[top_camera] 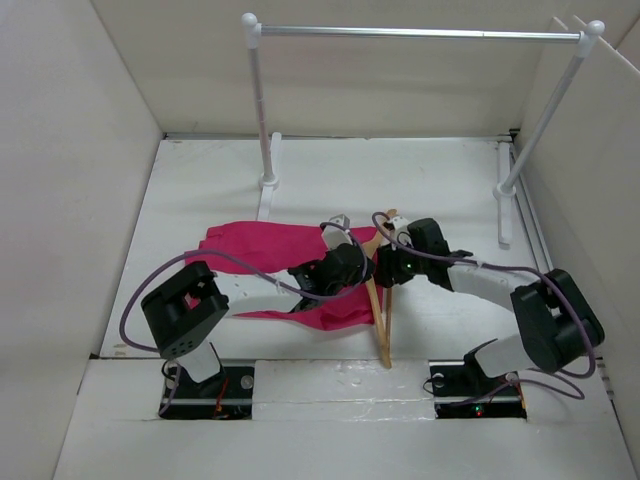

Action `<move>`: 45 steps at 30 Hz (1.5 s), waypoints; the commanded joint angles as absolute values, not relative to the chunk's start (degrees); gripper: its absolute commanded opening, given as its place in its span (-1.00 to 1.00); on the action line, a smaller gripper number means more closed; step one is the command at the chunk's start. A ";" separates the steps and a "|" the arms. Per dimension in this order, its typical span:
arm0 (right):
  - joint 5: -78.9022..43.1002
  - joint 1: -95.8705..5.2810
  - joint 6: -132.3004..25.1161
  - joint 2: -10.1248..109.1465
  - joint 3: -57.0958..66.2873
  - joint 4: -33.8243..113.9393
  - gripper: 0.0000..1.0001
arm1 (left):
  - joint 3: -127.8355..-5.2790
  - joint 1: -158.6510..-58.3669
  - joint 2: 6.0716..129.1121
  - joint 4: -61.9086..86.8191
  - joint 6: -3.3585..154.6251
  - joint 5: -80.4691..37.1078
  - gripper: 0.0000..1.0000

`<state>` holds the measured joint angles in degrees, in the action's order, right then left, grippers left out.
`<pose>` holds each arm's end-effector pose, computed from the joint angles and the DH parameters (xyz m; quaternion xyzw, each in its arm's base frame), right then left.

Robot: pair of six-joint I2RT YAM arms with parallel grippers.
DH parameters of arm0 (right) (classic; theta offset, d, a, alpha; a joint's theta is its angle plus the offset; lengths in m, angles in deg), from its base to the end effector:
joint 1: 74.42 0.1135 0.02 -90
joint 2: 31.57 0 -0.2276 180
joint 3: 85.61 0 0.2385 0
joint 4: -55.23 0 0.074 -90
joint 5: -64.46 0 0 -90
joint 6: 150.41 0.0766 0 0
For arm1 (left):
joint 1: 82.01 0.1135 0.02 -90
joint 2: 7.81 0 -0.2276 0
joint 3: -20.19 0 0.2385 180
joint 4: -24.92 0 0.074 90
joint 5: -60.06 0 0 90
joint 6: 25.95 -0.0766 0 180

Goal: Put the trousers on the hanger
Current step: Place trousers on hanger

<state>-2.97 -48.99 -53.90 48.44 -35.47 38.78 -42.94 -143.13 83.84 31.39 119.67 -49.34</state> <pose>0.2468 0.1499 0.1142 -0.2214 0.8859 0.2750 0.3008 0.2018 -0.3132 0.1722 -0.0548 0.8210 -0.3957 0.4078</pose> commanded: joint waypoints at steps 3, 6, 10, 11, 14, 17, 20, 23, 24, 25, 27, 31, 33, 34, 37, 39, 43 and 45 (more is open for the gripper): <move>-11.12 -46.38 -52.15 52.18 -34.65 46.98 0.18 | -43.17 -142.30 85.78 35.05 119.95 -51.91 -1.00; -13.31 -44.63 -51.01 53.94 -34.91 46.72 0.19 | -44.31 -142.30 87.71 34.26 119.43 -52.61 -1.00; -10.53 -42.61 -49.16 56.22 -36.14 50.12 -0.18 | -45.36 -141.78 88.86 32.33 118.28 -54.11 -1.00; -9.56 -42.61 -48.55 56.32 -36.67 51.19 -0.49 | -45.19 -141.78 88.87 32.15 117.93 -54.29 -1.00; -7.61 -42.61 -47.31 53.87 -37.81 52.70 -1.00 | -45.37 -141.78 88.43 30.66 115.91 -55.42 -1.00; -7.18 -45.58 -48.10 47.13 -37.03 49.89 -1.00 | -44.84 -141.78 87.03 28.99 113.37 -56.74 -1.00; -5.68 -50.68 -50.30 39.38 -35.01 44.80 -1.00 | -44.05 -141.25 85.44 26.88 111.17 -58.50 -1.00; -1.83 -56.55 -54.42 35.59 -32.20 34.79 -1.00 | -43.08 -140.02 84.48 25.64 110.29 -58.77 -1.00; -1.12 -58.06 -57.30 33.93 -30.71 30.41 -1.00 | -42.64 -139.32 84.21 25.73 109.85 -58.86 -1.00; -0.50 -59.81 -58.55 32.86 -30.44 28.72 -1.00 | -41.94 -139.31 84.12 25.99 109.32 -59.03 -1.00; 0.99 -65.79 -62.31 29.80 -30.87 26.08 -1.00 | -41.24 -138.79 83.24 26.17 107.30 -58.95 -1.00; 5.30 -77.04 -66.64 29.33 -30.61 23.35 -1.00 | -38.52 -136.87 81.49 25.12 106.24 -59.21 -1.00; 6.18 -81.95 -68.04 30.30 -29.04 19.76 -1.00 | -37.37 -135.63 80.17 25.03 105.20 -59.03 -1.00; 6.01 -83.20 -68.92 31.52 -27.72 19.21 -1.00 | -36.15 -135.01 79.64 25.29 104.58 -58.95 -1.00; 9.25 -86.19 -69.55 33.72 -27.09 21.04 -1.00 | -34.21 -132.73 77.18 26.08 102.38 -58.16 -1.00; 9.27 -86.20 -69.29 36.27 -26.39 22.54 -1.00 | -34.29 -132.72 75.95 26.17 101.67 -57.89 -1.00; 7.95 -83.13 -68.32 39.70 -26.56 25.27 -1.00 | -36.57 -133.51 74.98 26.61 102.11 -56.84 -1.00; 7.33 -81.46 -67.79 40.94 -27.52 27.02 -1.00 | -37.62 -135.44 74.98 26.70 102.63 -55.96 -1.00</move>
